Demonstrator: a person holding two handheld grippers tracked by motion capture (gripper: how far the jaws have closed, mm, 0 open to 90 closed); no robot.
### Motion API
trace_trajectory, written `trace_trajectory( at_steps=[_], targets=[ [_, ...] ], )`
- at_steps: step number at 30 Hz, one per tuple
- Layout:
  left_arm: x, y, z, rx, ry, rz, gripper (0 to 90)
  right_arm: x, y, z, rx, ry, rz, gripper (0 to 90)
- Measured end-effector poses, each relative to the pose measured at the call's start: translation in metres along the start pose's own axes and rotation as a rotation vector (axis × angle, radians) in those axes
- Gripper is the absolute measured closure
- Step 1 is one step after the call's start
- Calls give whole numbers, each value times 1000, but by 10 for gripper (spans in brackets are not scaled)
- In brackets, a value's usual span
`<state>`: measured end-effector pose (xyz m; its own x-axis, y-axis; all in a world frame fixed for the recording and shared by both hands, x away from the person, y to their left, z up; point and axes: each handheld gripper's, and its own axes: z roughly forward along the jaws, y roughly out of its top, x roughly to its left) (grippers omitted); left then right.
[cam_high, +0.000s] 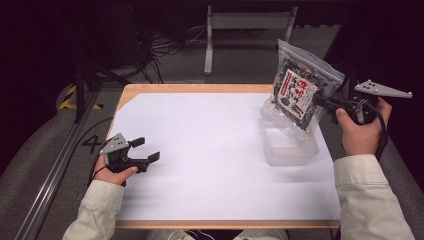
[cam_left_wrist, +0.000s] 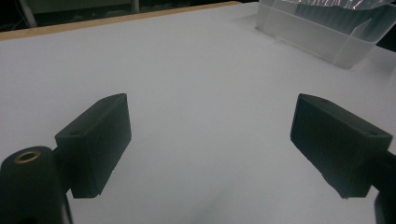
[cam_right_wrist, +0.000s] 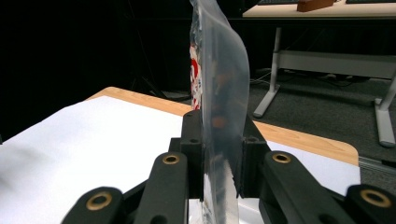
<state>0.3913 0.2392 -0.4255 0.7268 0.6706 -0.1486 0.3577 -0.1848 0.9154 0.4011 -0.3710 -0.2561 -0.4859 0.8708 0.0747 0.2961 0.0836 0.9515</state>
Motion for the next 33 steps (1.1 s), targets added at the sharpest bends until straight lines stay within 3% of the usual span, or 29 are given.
trace_trajectory(
  at_steps=[33],
  targets=[
    [-1, -1, 3, 18, 3, 3, 131, -10, -36, 5, 31, -36, 24, 775]
  ],
)
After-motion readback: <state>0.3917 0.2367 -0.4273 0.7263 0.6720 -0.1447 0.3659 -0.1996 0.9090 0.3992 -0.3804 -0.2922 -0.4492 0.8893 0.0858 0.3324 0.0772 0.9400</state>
